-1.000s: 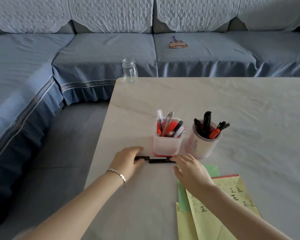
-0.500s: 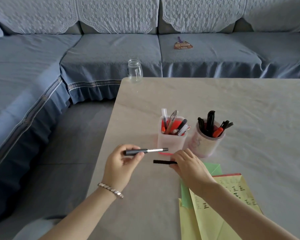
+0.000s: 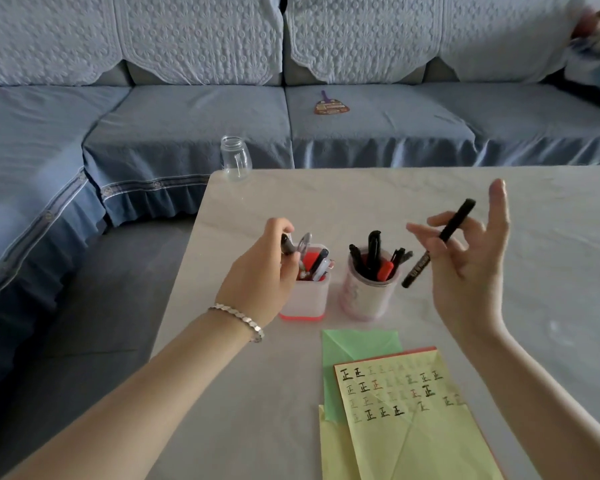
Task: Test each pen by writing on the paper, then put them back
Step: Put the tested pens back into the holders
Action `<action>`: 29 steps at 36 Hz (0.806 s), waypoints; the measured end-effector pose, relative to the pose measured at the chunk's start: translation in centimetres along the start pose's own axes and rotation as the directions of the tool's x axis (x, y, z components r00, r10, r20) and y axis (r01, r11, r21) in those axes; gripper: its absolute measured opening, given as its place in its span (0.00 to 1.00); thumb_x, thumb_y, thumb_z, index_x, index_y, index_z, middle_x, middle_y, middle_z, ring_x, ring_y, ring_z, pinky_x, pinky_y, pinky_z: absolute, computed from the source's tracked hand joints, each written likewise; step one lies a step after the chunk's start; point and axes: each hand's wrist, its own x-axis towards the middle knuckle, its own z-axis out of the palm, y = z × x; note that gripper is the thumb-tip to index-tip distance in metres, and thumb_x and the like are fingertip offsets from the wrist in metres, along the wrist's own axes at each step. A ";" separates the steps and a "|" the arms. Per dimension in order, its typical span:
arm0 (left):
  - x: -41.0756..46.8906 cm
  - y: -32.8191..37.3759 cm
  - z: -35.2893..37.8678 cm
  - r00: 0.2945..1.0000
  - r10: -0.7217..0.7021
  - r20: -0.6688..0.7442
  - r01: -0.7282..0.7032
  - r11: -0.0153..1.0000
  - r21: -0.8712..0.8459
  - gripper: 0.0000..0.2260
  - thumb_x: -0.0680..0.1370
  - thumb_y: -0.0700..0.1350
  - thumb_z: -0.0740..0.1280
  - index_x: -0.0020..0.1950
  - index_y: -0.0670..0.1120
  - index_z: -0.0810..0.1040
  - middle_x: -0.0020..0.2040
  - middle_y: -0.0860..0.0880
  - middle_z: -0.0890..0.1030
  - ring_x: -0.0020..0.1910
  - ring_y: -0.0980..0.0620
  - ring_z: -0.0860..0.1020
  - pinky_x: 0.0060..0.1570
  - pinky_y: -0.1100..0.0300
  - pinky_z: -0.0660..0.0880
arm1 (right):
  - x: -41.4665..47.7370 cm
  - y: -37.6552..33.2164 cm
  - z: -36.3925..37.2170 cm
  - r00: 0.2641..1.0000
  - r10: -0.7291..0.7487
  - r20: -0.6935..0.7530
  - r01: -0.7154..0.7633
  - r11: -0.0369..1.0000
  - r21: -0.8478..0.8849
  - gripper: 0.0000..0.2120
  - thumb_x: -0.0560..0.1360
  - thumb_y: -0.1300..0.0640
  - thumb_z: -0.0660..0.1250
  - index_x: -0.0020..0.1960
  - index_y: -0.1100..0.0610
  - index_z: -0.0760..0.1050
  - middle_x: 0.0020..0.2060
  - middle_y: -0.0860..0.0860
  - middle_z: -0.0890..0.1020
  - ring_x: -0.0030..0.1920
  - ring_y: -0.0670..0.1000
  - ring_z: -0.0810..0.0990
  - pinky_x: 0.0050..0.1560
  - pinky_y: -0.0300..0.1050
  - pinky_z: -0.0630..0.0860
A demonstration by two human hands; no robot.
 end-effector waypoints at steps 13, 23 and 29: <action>1.6 -4.1 5.0 0.980 -0.196 0.040 0.192 0.976 0.100 0.09 0.78 0.41 0.55 0.49 0.40 0.75 0.50 0.43 0.75 0.53 0.44 0.70 0.51 0.58 0.66 | 2.0 3.0 2.8 0.993 -0.031 -0.116 0.038 0.998 0.059 0.24 0.75 0.72 0.59 0.55 0.42 0.65 0.42 0.41 0.78 0.51 0.47 0.82 0.57 0.43 0.76; 0.6 -3.4 5.8 0.983 -0.075 0.169 0.109 0.974 -0.201 0.39 0.67 0.52 0.75 0.71 0.59 0.57 0.76 0.50 0.51 0.66 0.64 0.58 0.62 0.67 0.59 | -0.1 5.6 2.0 0.992 -0.051 0.115 0.087 0.936 -0.341 0.20 0.75 0.68 0.64 0.63 0.52 0.73 0.48 0.47 0.77 0.47 0.49 0.80 0.53 0.37 0.75; 1.8 -3.6 6.5 0.988 -0.109 0.107 0.133 0.958 -0.253 0.35 0.67 0.51 0.75 0.70 0.51 0.65 0.74 0.50 0.57 0.63 0.69 0.56 0.58 0.76 0.56 | -2.3 8.4 2.2 0.981 -0.074 0.179 0.168 0.782 -0.600 0.14 0.75 0.61 0.60 0.58 0.62 0.77 0.53 0.55 0.82 0.59 0.52 0.73 0.60 0.45 0.71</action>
